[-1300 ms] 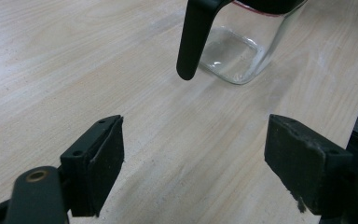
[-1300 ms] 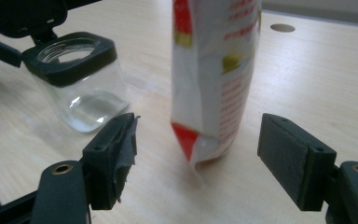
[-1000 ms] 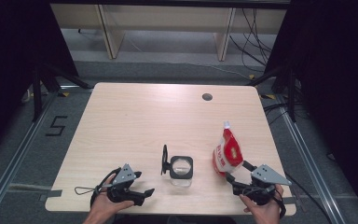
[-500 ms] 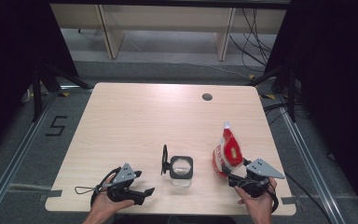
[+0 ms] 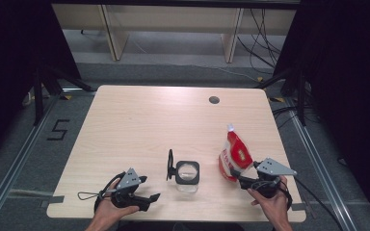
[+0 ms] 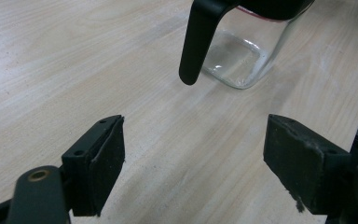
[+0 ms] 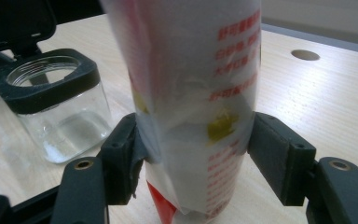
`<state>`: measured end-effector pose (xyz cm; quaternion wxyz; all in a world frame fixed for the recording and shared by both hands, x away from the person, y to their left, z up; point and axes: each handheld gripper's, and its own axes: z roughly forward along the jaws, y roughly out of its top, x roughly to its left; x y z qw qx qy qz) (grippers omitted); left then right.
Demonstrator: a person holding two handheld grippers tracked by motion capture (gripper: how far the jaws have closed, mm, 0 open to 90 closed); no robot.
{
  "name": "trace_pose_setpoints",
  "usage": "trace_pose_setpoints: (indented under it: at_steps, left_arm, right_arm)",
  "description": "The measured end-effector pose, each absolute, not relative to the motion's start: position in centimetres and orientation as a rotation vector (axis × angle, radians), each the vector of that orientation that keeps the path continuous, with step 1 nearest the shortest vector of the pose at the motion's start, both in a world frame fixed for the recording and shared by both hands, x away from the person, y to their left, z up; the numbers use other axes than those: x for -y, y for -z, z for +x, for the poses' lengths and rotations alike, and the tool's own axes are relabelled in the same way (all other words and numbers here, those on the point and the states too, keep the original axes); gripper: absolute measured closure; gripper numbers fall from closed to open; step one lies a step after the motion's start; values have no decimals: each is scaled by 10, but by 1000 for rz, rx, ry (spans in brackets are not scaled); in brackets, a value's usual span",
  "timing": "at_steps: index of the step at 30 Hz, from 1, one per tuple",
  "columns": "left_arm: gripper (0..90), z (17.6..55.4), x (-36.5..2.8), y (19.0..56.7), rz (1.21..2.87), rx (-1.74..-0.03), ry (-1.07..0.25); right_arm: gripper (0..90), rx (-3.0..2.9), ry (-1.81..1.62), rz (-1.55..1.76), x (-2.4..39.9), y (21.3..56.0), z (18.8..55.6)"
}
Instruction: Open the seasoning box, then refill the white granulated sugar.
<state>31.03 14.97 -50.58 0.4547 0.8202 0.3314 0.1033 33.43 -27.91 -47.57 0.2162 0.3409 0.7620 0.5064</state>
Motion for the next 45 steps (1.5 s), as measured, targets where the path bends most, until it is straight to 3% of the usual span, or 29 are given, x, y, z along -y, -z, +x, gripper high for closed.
trace_pose_setpoints:
  at_steps: [14, 18, 25, 45]
  left_arm:
    - [203, 311, -151, 505, 2029, -796, -272]
    - [203, 311, -151, 504, 2016, -793, -267]
    - [206, 311, -152, 503, 2030, -792, -270]
    - [206, 309, -152, 505, 2009, -821, -274]
  right_arm:
    - [385, -2190, -1412, 762, 288, 473, 348]
    - [225, -2130, -1426, 920, 286, 473, 341]
    - [176, -2041, -1440, 967, 285, 475, 333]
    - [157, -2057, -1422, 1013, 268, 489, 336]
